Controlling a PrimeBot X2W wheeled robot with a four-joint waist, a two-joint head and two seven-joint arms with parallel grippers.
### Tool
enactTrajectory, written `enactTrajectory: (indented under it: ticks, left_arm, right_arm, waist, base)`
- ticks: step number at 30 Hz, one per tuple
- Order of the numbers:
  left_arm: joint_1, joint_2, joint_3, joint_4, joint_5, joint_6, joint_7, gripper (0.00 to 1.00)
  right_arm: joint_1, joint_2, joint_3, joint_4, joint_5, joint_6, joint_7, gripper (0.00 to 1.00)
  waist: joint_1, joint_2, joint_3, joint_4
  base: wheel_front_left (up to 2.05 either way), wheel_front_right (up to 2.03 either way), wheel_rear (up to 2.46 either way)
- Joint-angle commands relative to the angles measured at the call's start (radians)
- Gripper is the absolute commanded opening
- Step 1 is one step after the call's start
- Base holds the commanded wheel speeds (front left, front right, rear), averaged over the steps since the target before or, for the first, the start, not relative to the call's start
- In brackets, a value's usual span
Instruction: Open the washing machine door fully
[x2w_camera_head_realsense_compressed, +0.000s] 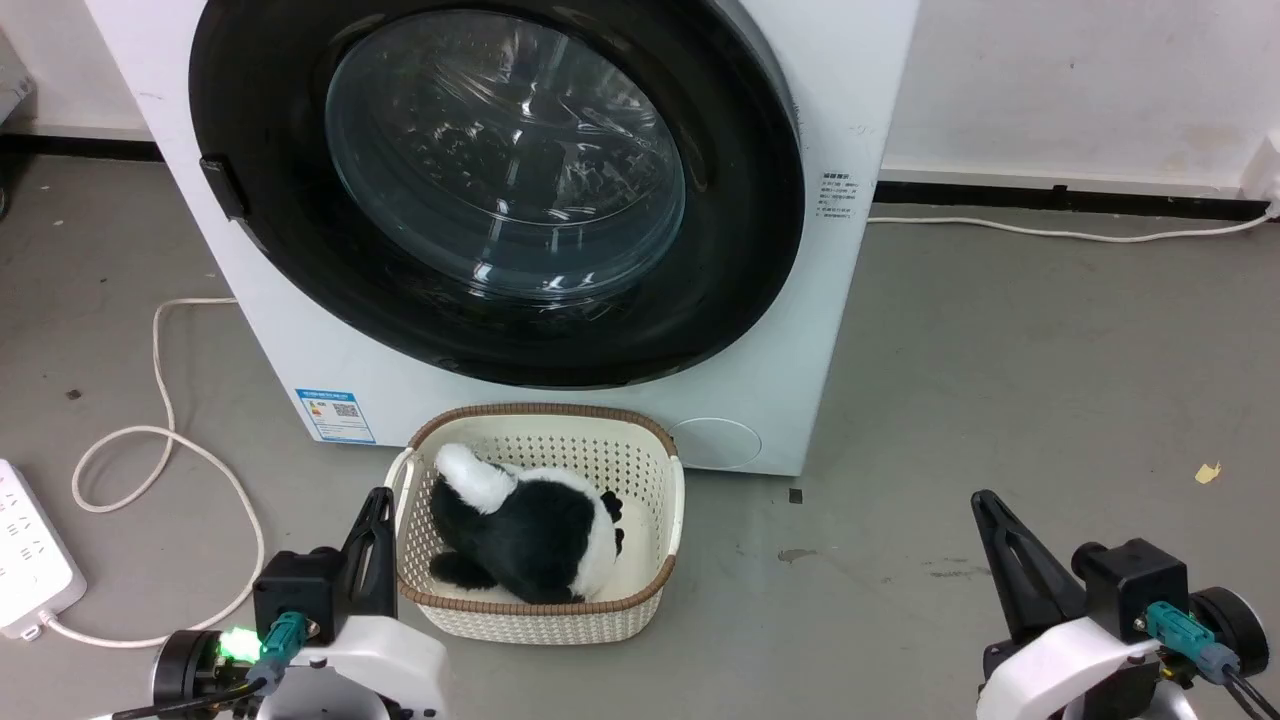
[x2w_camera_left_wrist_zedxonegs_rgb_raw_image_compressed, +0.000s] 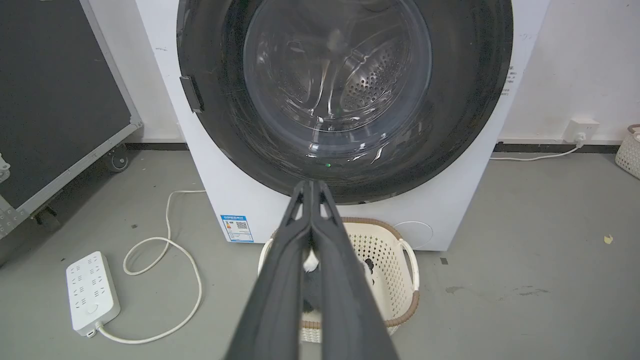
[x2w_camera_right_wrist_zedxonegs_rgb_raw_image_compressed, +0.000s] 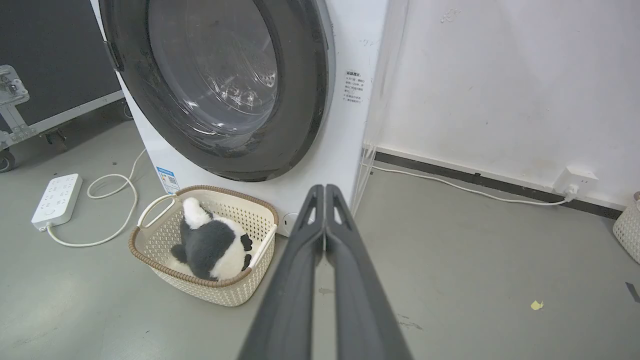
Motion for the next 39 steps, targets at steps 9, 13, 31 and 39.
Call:
enactTrajectory:
  ticks: [9, 13, 31, 39]
  left_arm:
    - [0.014, 0.002, 0.000, -0.004, 0.009, -0.004, 0.000, 0.00]
    - [0.014, 0.002, 0.000, -0.004, 0.009, -0.004, 0.000, 0.00]
    - [0.014, 0.002, 0.000, -0.004, 0.009, -0.004, 0.000, 0.00]
    - [-0.001, 0.000, -0.003, 0.003, -0.008, 0.002, -0.008, 1.00]
  right_arm:
    - [0.004, 0.005, -0.001, 0.001, -0.008, 0.001, 0.001, 0.00]
    - [0.004, 0.005, -0.001, 0.001, -0.008, 0.001, 0.001, 0.00]
    - [0.004, 0.005, -0.001, 0.001, -0.008, 0.001, 0.001, 0.00]
    - [0.001, 0.000, -0.004, 0.002, 0.012, 0.000, -0.008, 1.00]
  waist:
    - [0.0000, 0.0000, 0.000, 0.000]
    - [0.0000, 0.0000, 0.000, 0.000]
    - [0.0000, 0.0000, 0.000, 0.000]
    - [0.0000, 0.0000, 0.001, 0.000]
  base:
    - [0.00, 0.00, 0.00]
    - [0.00, 0.00, 0.00]
    - [0.00, 0.00, 0.00]
    - [0.00, 0.00, 0.00]
